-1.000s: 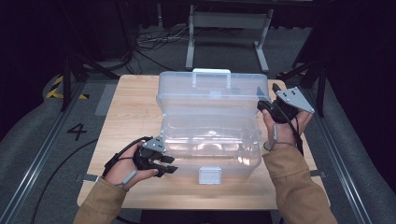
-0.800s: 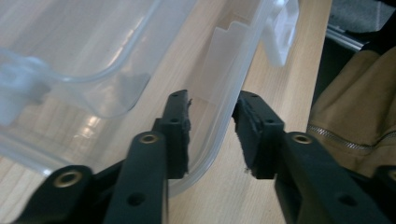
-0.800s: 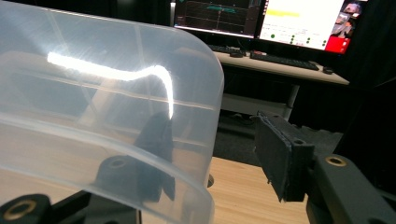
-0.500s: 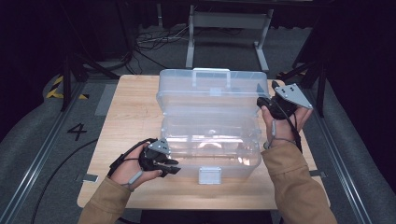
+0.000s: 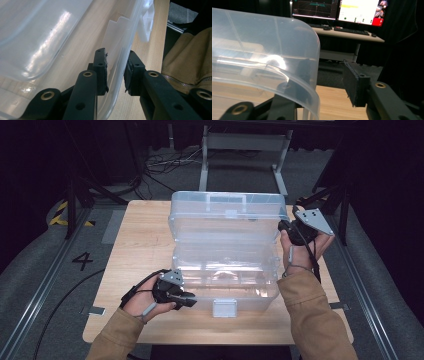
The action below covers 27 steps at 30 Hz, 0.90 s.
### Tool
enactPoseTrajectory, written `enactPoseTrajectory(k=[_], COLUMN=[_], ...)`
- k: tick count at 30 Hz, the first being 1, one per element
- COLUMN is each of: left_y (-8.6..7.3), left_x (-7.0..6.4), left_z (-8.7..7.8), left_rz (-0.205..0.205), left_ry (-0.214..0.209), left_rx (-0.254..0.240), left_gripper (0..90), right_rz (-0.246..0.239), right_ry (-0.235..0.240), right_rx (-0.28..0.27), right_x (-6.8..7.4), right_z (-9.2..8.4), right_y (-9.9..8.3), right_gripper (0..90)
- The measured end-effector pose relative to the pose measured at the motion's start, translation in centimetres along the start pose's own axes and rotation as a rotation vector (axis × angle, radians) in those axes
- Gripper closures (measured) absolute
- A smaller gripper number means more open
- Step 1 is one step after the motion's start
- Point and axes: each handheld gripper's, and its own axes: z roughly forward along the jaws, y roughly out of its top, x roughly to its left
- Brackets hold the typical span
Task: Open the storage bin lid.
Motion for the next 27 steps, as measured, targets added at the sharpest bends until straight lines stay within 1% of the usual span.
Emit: enactPoseTrajectory(k=[2, 3, 7, 9, 11, 12, 13, 17, 21, 27], left_y=[0.0, 0.0, 0.0, -0.1, -0.2, -0.3, -0.3, -0.4, -0.4, -0.4], left_x=[0.0, 0.0, 0.0, 0.1, 0.2, 0.2, 0.3, 0.3, 0.3, 0.3], left_z=[0.0, 0.0, 0.0, 0.0, -0.1, -0.1, -0.1, -0.1, -0.1, -0.1], left_rz=[-0.004, -0.004, -0.005, -0.016, -0.025, -0.026, -0.017, 0.003, 0.010, -0.001], left_ry=[0.000, 0.000, -0.003, -0.011, -0.024, -0.027, -0.034, -0.038, -0.038, -0.035], left_rx=[-0.003, -0.002, -0.004, -0.012, -0.032, -0.036, -0.042, -0.052, -0.051, -0.050], left_gripper=[74.4, 74.4, 74.3, 74.2, 73.9, 73.9, 73.9, 74.7, 75.0, 74.8], right_rz=[0.002, 0.001, 0.001, 0.012, 0.017, 0.015, 0.014, 0.013, 0.024, 0.028], right_ry=[0.013, 0.011, 0.003, 0.014, 0.036, 0.047, 0.050, 0.054, 0.062, 0.069], right_rx=[0.013, 0.017, 0.046, 0.062, 0.077, 0.082, 0.086, 0.091, 0.086, 0.070], right_x=[0.1, 0.2, 0.3, 0.1, 0.1, 0.1, 0.2, 0.2, 0.1, -0.1], right_z=[0.2, 0.2, 0.5, 0.7, 1.0, 1.1, 1.1, 1.5, 1.8, 2.4], right_y=[0.0, 0.1, 0.4, 0.5, 0.7, 0.7, 0.7, 0.8, 0.7, 0.6], right_gripper=[69.3, 70.9, 71.4, 73.5, 79.3, 81.8, 83.6, 84.2, 84.1, 83.9])
